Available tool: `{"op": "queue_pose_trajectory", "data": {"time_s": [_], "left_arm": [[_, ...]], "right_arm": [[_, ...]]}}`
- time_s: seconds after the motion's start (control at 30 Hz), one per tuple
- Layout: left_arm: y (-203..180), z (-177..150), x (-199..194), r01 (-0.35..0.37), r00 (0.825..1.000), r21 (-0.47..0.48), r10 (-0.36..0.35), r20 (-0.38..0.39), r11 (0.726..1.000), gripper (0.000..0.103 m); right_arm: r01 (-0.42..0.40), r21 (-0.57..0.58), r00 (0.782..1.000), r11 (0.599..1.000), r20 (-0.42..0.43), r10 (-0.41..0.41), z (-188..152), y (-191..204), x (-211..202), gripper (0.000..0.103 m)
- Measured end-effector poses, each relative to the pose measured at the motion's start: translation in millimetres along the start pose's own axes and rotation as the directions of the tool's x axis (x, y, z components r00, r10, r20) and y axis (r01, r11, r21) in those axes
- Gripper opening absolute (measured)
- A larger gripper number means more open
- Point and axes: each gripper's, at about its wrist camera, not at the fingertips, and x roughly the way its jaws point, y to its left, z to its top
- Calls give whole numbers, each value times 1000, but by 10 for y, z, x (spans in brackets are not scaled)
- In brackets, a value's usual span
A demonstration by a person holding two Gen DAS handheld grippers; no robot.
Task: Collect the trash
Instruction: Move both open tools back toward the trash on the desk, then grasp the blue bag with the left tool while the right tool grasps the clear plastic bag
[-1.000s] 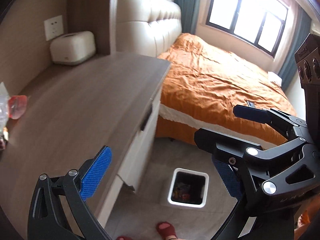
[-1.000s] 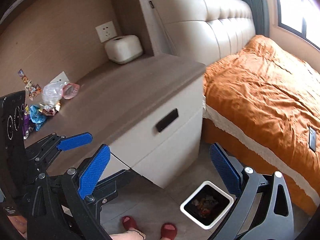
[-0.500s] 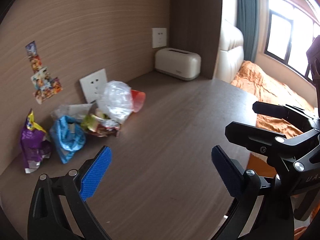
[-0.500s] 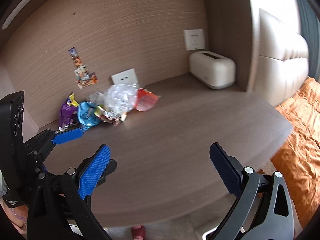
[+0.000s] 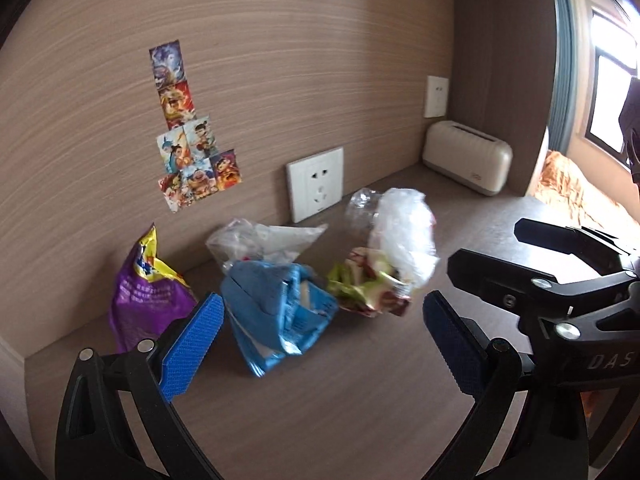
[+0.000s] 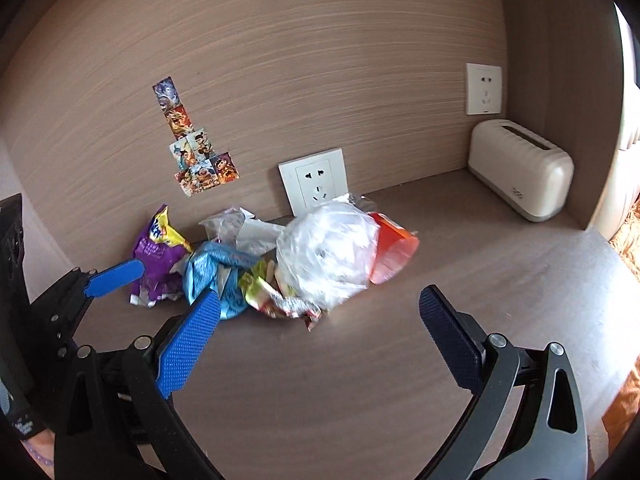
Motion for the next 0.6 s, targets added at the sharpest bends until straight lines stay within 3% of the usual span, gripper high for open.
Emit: {"op": "queue_pose_trajectory", "data": {"time_s": [0.23, 0.3, 0.33, 0.4, 0.47, 0.6], "left_arm": [[384, 61, 385, 62, 997, -76, -66, -44, 995, 97], [512, 62, 466, 100, 993, -127, -108, -57, 987, 88], [566, 48, 494, 114, 990, -149, -125, -66, 982, 77], [644, 26, 595, 135, 983, -182, -155, -96, 974, 67], [675, -7, 668, 139, 980, -187, -162, -114, 972, 60], [648, -10, 644, 145, 980, -163, -164, -111, 976, 54]], "right_arm": [[63, 53, 998, 997, -25, -62, 154, 45, 534, 99], [47, 93, 999, 995, -32, -44, 172, 5, 628, 97], [46, 110, 999, 993, -32, -42, 172, -15, 664, 93], [51, 117, 997, 992, -60, -44, 162, -35, 751, 64], [66, 131, 995, 989, -80, -56, 133, -66, 815, 48], [66, 174, 994, 983, -94, -50, 79, -154, 821, 37]]}}
